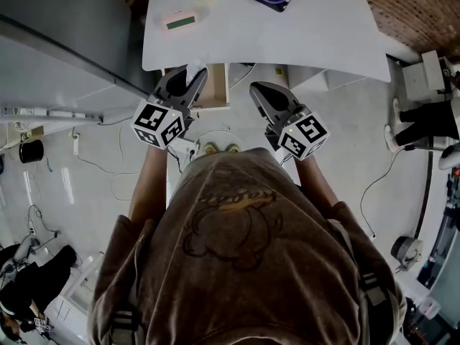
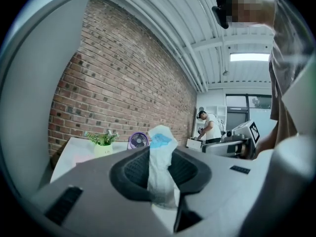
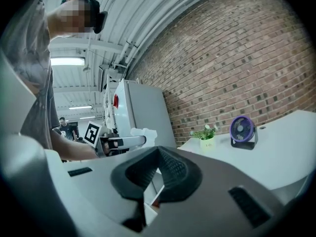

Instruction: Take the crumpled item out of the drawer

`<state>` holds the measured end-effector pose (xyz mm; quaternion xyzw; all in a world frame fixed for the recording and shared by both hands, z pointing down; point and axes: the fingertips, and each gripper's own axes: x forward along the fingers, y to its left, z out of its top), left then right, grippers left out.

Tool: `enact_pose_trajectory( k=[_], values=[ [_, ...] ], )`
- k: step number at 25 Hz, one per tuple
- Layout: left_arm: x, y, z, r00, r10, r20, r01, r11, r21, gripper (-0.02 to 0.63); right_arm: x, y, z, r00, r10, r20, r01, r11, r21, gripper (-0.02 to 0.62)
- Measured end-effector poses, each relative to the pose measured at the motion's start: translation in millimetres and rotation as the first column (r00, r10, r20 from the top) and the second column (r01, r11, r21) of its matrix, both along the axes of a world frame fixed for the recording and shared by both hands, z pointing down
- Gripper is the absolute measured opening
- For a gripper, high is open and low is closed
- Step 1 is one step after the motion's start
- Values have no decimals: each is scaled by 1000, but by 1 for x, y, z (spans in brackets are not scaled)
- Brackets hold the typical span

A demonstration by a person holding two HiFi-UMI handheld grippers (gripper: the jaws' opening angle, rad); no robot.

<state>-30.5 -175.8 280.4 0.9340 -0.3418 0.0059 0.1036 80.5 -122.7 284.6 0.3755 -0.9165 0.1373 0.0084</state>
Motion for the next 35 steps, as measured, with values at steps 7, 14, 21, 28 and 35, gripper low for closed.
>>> enact_pose_trajectory(
  k=[7, 14, 21, 28, 35],
  values=[
    [-7, 2, 13, 1000, -14, 14, 14, 1000, -20, 87, -2, -1, 7, 1000, 6, 4, -6, 1000, -13, -3],
    [-11, 0, 16, 1000, -25, 9, 25, 999, -30, 87, -4, -3, 13, 1000, 7, 2, -7, 1000, -22, -3],
    [-11, 3, 16, 1000, -25, 2, 25, 999, -37, 87, -8, -2, 12, 1000, 3, 5, -3, 1000, -24, -3],
    [-12, 2, 19, 1000, -23, 4, 23, 999, -43, 87, -7, -4, 15, 1000, 9, 8, -9, 1000, -29, -3],
    [-10, 2, 20, 1000, -19, 7, 20, 999, -46, 87, -4, -5, 17, 1000, 13, 6, -13, 999, -34, -3]
  ],
)
